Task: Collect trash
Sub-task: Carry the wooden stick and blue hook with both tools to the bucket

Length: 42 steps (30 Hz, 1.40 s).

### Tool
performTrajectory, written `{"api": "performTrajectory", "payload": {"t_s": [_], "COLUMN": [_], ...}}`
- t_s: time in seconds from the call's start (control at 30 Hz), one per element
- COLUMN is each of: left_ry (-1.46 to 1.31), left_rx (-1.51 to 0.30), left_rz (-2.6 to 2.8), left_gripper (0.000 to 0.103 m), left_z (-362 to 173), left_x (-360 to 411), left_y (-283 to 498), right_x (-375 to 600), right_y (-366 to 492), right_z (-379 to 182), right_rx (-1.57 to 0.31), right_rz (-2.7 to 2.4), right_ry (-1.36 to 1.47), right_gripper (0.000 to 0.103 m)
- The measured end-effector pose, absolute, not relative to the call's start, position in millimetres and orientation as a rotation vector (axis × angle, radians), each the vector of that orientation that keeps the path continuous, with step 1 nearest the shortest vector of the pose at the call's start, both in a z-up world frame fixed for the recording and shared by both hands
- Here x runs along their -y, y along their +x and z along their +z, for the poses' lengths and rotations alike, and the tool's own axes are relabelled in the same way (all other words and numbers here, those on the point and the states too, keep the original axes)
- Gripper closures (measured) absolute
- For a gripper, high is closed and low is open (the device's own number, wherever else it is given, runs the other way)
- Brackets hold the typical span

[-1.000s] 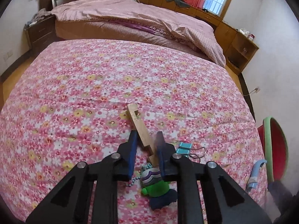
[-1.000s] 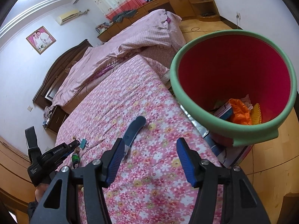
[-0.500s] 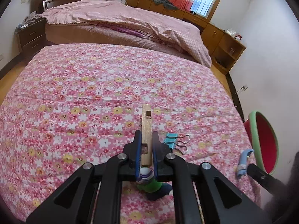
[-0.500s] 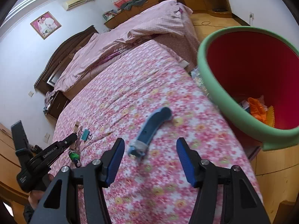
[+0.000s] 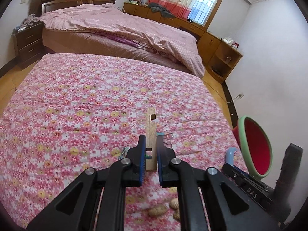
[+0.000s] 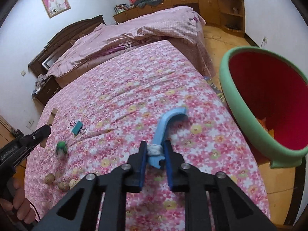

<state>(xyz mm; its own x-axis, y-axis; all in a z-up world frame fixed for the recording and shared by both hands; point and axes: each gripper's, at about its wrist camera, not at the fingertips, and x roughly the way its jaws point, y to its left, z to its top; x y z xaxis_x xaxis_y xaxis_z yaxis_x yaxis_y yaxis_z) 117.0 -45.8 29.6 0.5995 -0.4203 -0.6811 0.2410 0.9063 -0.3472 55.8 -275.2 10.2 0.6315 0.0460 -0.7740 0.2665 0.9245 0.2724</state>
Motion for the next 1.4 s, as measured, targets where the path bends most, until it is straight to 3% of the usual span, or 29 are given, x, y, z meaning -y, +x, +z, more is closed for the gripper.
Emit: {"api": "performTrajectory", "payload": {"t_s": [0.67,1.4], "left_ry": [-0.189,-0.027], "left_rx": [-0.804,-0.842], "left_rz": [-0.488,-0.728], "left_gripper": [0.094,0.094], "left_z": [68.0,86.7], "left_x": [70.4,231.8], "left_y": [44.4,58.5], "right_x": [301.3,398.1], "right_y": [-13.0,-56.6], "right_z": [46.9,64.4], "right_rx": [-0.762,-0.639], "right_rz": [-0.09,-0.206], "right_ry": [0.527,0.663], "right_gripper": [0.084,0.084]}}
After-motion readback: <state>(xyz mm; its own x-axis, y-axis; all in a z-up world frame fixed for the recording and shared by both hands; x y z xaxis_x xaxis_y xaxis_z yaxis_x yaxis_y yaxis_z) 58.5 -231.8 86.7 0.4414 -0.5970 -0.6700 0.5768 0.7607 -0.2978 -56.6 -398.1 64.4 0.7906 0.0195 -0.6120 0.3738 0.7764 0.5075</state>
